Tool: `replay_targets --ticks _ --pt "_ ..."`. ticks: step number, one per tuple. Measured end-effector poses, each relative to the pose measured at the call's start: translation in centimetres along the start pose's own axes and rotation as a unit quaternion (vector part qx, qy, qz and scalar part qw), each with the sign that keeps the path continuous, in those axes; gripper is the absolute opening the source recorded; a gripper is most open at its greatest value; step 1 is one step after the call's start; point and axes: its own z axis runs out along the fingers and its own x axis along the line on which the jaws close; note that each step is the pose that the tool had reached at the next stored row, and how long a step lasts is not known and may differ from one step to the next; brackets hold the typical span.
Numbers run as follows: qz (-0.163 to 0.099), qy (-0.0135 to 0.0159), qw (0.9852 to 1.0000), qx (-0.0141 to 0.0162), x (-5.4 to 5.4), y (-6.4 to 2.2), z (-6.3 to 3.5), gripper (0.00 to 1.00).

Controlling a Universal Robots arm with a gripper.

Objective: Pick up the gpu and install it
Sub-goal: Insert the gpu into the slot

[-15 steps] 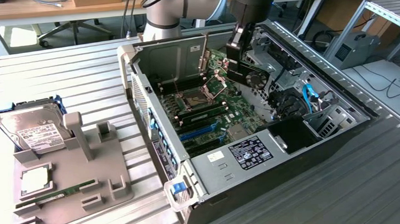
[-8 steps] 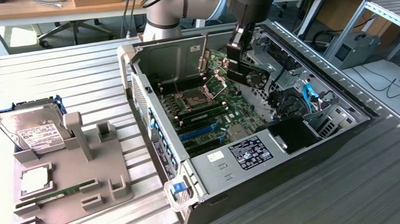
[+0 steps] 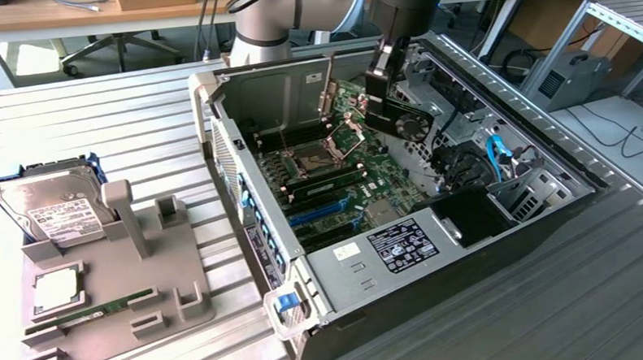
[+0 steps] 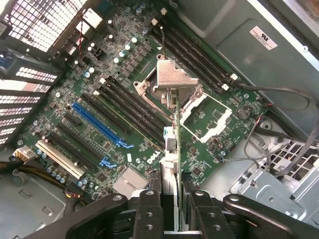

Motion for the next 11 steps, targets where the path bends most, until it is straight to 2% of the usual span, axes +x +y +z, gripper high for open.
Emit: replay_targets --ticks 11 --pt "-0.015 -0.0005 0.9999 -0.0004 0.0 0.0 0.0 0.27"
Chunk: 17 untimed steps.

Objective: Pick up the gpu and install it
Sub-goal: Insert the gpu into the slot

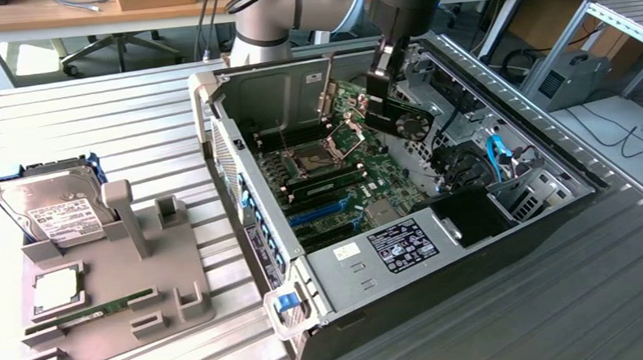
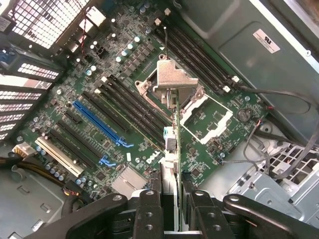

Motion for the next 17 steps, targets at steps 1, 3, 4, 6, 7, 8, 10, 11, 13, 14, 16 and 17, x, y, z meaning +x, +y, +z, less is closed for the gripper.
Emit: replay_targets --ticks 1,3,4,6,7,8,10,11,13,14,16,17 --pt "-0.001 -0.0001 1.0 0.0 0.0 0.0 0.0 0.27" --pt "-0.004 -0.0001 1.0 -0.0001 0.0 0.0 0.0 0.27" --pt "-0.005 -0.0002 1.0 -0.0002 0.0 0.0 0.0 0.27" --pt "-0.009 -0.0003 1.0 -0.0003 0.0 0.0 0.0 0.27" --pt "-0.01 -0.0004 0.9999 -0.0003 0.0 0.0 0.0 0.27" --pt "-0.012 -0.0004 0.9999 -0.0004 0.0 0.0 0.0 0.27" --pt "-0.014 -0.0005 0.9999 -0.0004 0.0 0.0 0.0 0.27" --pt "-0.015 -0.0005 0.9999 -0.0005 0.0 0.0 0.0 0.27" --pt "-0.018 -0.0006 0.9998 -0.0005 0.0 0.0 0.0 0.27" --pt "-0.02 -0.0007 0.9998 -0.0006 0.0 0.0 0.0 0.27" --pt "-0.023 -0.0007 0.9997 -0.0007 0.0 0.0 0.0 0.27" --pt "-0.025 -0.0008 0.9997 -0.0008 0.0 0.0 0.0 0.27"
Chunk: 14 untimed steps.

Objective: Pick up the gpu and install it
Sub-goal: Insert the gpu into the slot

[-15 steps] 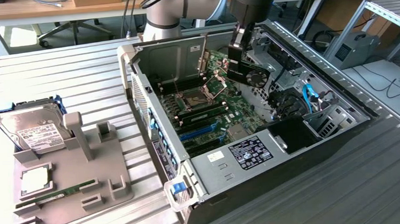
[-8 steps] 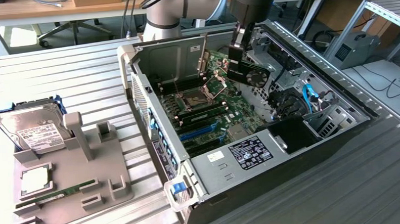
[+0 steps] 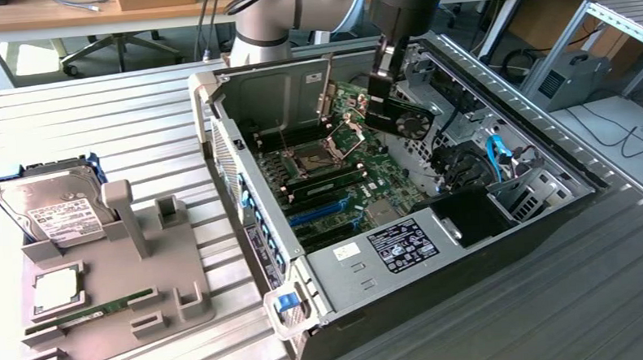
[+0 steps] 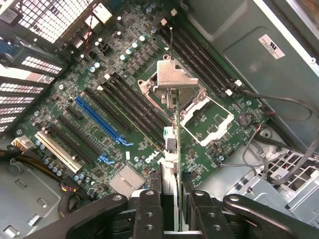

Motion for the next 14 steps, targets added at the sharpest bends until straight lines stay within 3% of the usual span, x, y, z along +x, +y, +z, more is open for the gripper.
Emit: replay_targets --ticks 14 --pt "-0.019 -0.0006 0.9998 -0.0006 0.0 0.0 0.0 0.27"
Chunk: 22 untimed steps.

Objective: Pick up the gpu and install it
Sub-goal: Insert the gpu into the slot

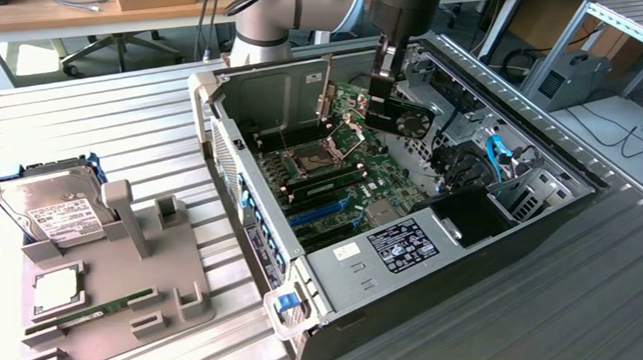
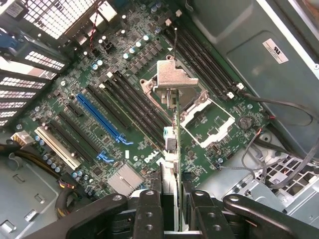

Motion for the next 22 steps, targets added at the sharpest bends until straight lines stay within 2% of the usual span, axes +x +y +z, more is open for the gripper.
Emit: replay_targets --ticks 22 --pt "-0.03 -0.001 0.9996 -0.0009 0.0 0.0 0.0 0.27"
